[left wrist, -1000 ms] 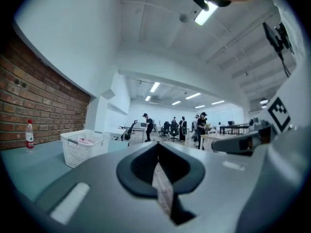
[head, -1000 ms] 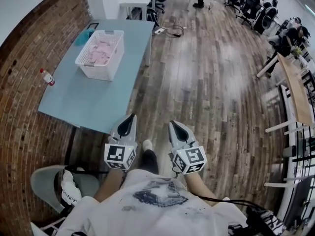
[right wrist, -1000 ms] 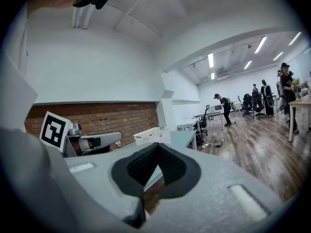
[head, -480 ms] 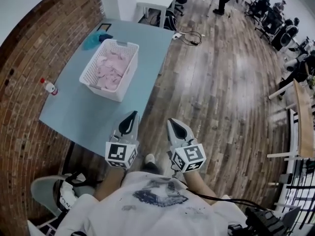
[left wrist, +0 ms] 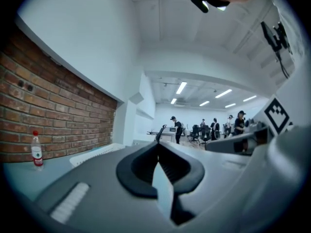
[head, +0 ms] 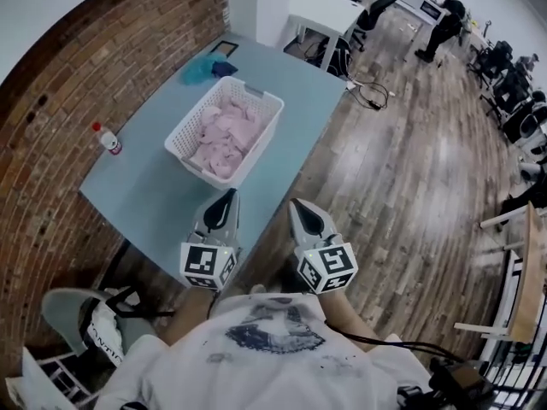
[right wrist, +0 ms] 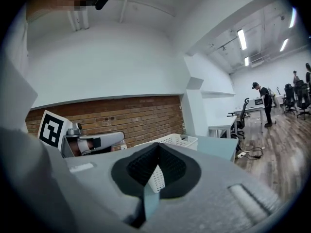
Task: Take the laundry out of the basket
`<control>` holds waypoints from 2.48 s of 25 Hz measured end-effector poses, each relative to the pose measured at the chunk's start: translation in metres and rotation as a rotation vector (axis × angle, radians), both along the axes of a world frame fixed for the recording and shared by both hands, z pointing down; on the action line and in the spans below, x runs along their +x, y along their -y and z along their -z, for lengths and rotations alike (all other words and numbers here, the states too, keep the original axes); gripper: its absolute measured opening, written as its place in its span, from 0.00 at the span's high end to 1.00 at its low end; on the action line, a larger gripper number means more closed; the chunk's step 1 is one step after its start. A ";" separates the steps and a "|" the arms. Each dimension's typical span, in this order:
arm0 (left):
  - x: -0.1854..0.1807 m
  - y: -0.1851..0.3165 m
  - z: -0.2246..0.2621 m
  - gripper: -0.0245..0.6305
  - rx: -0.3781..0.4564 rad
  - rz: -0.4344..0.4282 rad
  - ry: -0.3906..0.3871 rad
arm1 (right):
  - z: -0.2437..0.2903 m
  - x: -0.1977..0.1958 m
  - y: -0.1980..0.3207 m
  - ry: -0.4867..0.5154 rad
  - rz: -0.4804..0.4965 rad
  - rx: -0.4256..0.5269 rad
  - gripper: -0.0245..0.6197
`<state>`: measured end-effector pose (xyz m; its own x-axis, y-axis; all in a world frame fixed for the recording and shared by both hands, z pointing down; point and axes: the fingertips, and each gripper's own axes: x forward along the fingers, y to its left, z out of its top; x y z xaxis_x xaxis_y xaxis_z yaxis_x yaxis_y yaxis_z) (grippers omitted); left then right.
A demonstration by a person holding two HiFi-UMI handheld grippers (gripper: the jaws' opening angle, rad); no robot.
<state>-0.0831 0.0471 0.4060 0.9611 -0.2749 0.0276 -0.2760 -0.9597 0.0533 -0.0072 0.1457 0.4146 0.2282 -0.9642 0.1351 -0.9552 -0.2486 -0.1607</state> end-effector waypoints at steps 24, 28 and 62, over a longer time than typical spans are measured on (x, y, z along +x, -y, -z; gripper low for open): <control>0.129 0.182 -0.014 0.97 -0.040 0.681 0.142 | -0.019 0.175 0.258 0.088 0.703 -0.027 0.97; 0.138 0.196 -0.020 0.97 -0.071 0.735 0.157 | -0.020 0.194 0.281 0.094 0.744 -0.026 0.97; 0.164 0.290 -0.116 0.70 -0.371 0.580 0.319 | -0.040 0.210 0.360 0.083 0.683 -0.088 0.97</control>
<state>0.0806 -0.2424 0.5218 0.5950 -0.6528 0.4689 -0.7874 -0.5905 0.1770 0.2031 -0.2139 0.4549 -0.4403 -0.8730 0.2100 -0.8878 0.3883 -0.2471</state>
